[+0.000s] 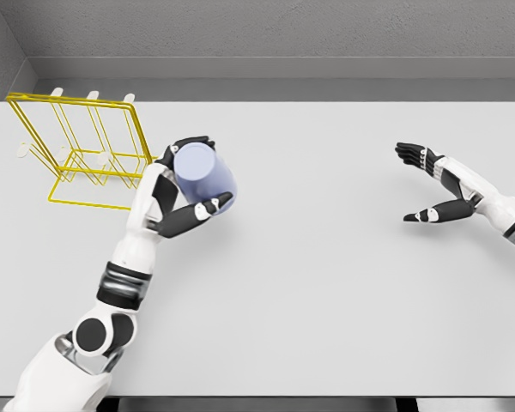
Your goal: Place the cup on the cup holder with both arms
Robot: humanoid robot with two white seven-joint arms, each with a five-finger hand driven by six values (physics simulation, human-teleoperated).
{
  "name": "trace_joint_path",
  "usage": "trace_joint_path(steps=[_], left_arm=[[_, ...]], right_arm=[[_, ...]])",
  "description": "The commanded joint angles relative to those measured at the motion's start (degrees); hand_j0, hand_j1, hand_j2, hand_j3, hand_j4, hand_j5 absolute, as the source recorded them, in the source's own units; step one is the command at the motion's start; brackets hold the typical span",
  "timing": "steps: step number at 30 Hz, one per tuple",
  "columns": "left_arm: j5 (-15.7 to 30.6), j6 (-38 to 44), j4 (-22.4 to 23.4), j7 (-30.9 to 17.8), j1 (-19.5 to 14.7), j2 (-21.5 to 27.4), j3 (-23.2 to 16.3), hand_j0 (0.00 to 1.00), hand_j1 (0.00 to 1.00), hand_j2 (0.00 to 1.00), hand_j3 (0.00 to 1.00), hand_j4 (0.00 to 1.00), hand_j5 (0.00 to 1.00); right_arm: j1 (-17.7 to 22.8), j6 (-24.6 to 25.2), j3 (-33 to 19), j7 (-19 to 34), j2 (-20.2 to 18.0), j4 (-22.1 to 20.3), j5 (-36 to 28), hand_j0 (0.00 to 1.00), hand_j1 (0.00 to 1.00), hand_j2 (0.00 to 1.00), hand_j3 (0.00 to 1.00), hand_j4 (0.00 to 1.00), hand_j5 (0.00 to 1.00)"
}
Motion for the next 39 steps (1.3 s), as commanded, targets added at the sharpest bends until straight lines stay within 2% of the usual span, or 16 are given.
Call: trace_joint_path(steps=[1, 9, 14, 39], left_arm=[[0.0, -1.7, -0.1, 0.0, 0.0, 0.8, 0.0, 0.68, 0.68, 0.68, 0.68, 0.68, 0.68], [1.3, -4.7, -0.1, 0.0, 0.0, 2.9, 1.2, 0.68, 0.68, 0.68, 0.68, 0.68, 0.68], [3.8, -6.4, -0.1, 0.2, 0.0, 6.3, 2.2, 0.68, 0.68, 0.68, 0.68, 0.68, 0.68], [8.2, -6.9, -0.1, 0.0, 0.3, 11.5, 7.6, 0.68, 0.68, 0.68, 0.68, 0.68, 0.68]], right_arm=[[0.0, 0.1, -0.1, 0.0, -0.1, 0.1, -0.4, 1.0, 1.0, 1.0, 1.0, 1.0, 1.0], [-0.1, 0.1, 0.0, 0.0, -0.1, 0.3, -0.4, 1.0, 1.0, 1.0, 1.0, 1.0, 1.0], [-0.1, 0.1, 0.0, 0.0, -0.1, 0.3, -0.4, 1.0, 1.0, 1.0, 1.0, 1.0, 1.0], [-0.5, 0.1, 0.2, 0.0, -0.1, 1.1, -0.4, 1.0, 1.0, 1.0, 1.0, 1.0, 1.0]])
